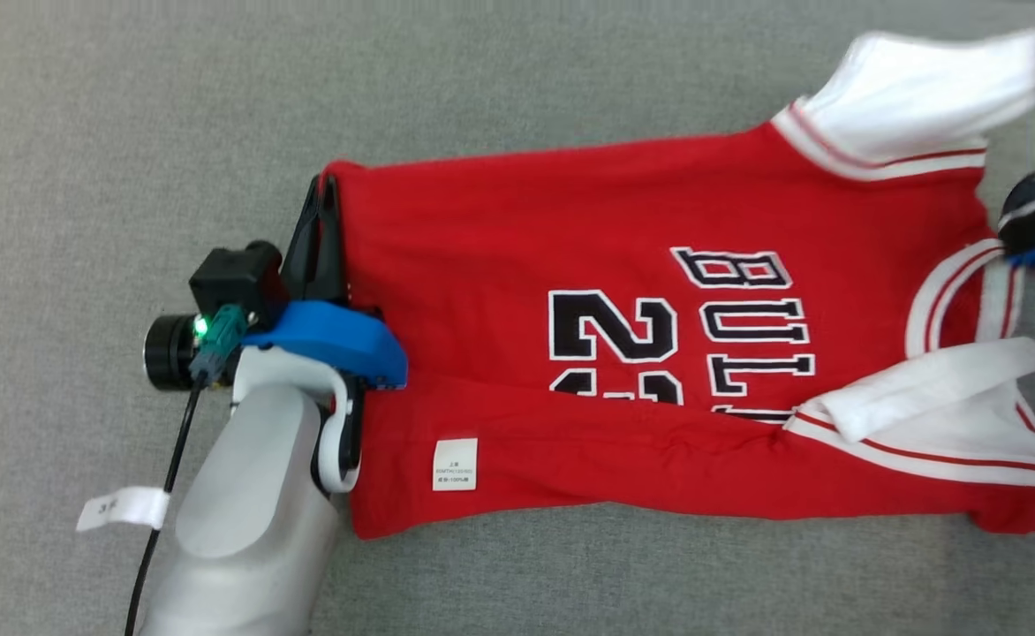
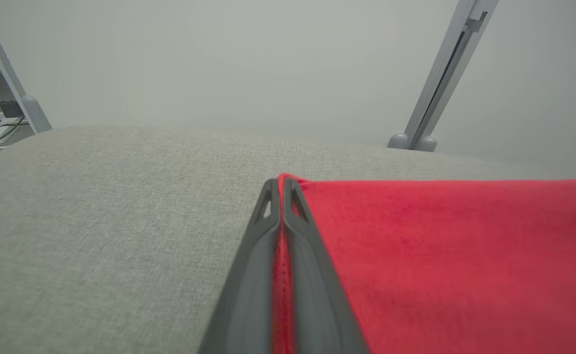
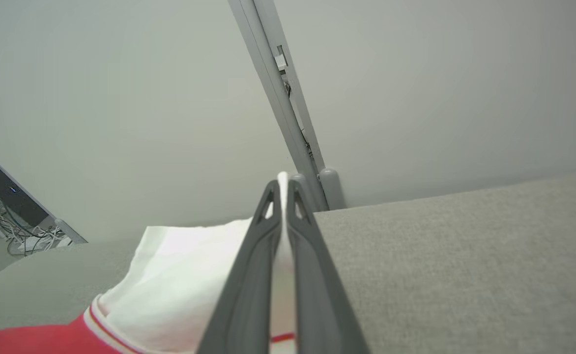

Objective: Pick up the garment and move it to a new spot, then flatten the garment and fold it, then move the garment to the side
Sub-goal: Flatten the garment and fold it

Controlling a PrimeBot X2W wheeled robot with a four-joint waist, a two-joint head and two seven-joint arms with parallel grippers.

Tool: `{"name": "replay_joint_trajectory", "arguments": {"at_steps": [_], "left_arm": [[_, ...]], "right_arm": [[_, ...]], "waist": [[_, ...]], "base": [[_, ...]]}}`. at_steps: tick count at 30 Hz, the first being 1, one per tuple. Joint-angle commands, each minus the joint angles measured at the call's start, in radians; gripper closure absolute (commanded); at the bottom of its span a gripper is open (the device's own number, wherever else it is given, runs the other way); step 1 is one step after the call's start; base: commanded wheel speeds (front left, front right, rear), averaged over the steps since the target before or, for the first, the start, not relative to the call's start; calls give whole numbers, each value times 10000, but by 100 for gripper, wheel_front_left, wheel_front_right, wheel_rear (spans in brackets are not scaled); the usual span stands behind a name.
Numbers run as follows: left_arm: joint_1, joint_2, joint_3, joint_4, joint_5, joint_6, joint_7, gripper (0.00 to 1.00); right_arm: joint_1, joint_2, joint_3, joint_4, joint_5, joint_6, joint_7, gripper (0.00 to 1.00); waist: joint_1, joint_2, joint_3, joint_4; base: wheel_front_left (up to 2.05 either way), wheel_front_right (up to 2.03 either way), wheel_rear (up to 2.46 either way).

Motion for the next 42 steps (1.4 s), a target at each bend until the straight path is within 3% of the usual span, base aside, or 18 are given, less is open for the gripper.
{"name": "replay_joint_trajectory", "arguments": {"at_steps": [1, 10, 16, 23, 24, 25, 26, 27, 33, 38, 42], "left_arm": [[307, 46, 243, 61, 213, -71, -23, 100], [2095, 69, 1068, 185, 1132, -393, -24, 100], [3129, 34, 1173, 290, 1348, -464, -24, 100], [3927, 20, 1007, 177, 1076, -417, -24, 100], [4021, 25, 982, 171, 1004, -399, -24, 100], [4101, 26, 937, 140, 966, -347, -24, 59], [4151, 26, 907, 53, 975, -263, -24, 11], [4216, 24, 877, -13, 974, -193, -24, 0], [4553, 28, 789, -604, 1897, 229, -24, 0], [4909, 18, 796, -794, 2406, 135, -24, 0], [5295, 21, 861, -890, 2212, 98, -24, 0]], "right_arm": [[811, 195, -220, -529, 124, 0, -41, 100], [4392, 1016, -956, -2218, 113, 0, -43, 100], [5530, 1491, -932, -2174, 121, 0, -43, 100], [5923, 1462, -711, -1523, -624, 0, -45, 100], [5877, 1455, -712, -1431, -739, 0, -43, 85], [5834, 1482, -757, -1313, -868, 0, -43, 63], [5781, 1461, -783, -1179, -1140, 0, -43, 24], [5725, 1482, -770, -1114, -1365, 0, -45, 0], [5542, 1778, -1307, -1162, -3216, 0, -43, 0], [5784, 2238, -1509, -1111, -4546, 0, -44, 0], [5990, 2431, -1305, -781, -5107, 0, -44, 0]], "waist": [[0, 0, -547, -454], [0, 0, -1847, -1138], [0, 0, -2291, -1300], [0, 0, -2672, -1263], [0, 0, -2719, -1246], [0, 0, -2766, -1232], [0, 0, -2812, -1216], [0, 0, -2853, -1203], [0, 0, -3164, -1163], [0, 0, -3538, -1194], [0, 0, -3812, -1201]], "base": [[0, 0, 0], [0, 0, 0], [0, 0, 0], [0, 0, 0], [0, 0, 0], [0, 0, 0], [0, 0, 0], [0, 0, 0], [0, 0, 0], [0, 0, 0], [0, 0, 0]]}}
